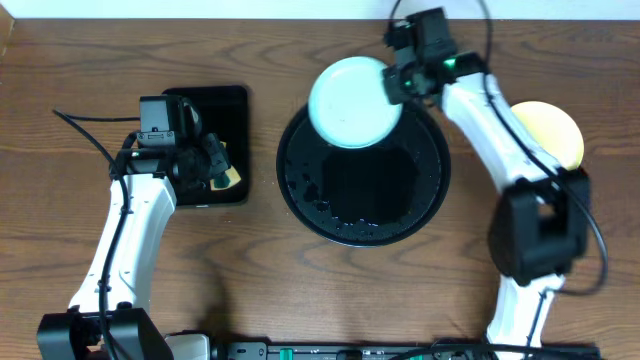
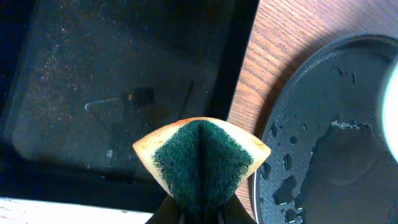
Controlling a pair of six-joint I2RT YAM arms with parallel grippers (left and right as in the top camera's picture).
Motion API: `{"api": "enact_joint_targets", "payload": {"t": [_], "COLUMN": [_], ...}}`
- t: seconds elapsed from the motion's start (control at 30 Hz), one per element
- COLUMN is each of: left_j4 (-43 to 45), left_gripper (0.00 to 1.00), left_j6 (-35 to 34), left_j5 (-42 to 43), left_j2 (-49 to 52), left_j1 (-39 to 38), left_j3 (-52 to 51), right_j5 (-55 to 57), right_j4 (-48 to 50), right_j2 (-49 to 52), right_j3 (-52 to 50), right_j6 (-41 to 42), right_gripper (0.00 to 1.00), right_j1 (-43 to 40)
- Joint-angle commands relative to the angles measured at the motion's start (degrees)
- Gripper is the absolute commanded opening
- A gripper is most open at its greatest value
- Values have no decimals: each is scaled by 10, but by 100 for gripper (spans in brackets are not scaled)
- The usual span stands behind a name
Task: Clean dirty plates on tray and stack at the side
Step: 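Grasp the light-green plate rim and drag it toward the front right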
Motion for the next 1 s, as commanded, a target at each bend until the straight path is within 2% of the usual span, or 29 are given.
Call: {"api": "enact_joint_targets", "payload": {"t": [0.0,0.2,0.3,0.57,0.8,0.97], "left_j4": [0,0,0,0,0,0], "left_gripper": [9,9,9,8,8,8], "left_j6": [8,8,8,7,7,7], "left_j5": [-10,-10,-10,-10,-10,-10], "left_j2": [4,4,4,5,5,5], "left_j1": [1,1,1,1,1,1], "left_j3": [-3,-3,-3,-3,-3,-3], "right_j5": [105,160,193,189,166,157], "right_j4": [-66,-249,-303,-285,-176,-185], "right_j2": [-63,-92,-90,-90,-90,-90], "right_j3": [0,0,-8,-98,-198,-219], "right_j6": [66,173,212,214,182,181], "right_gripper": [1,1,1,1,1,2], "right_j1": [-5,-9,-17,-42,-50,-52]}}
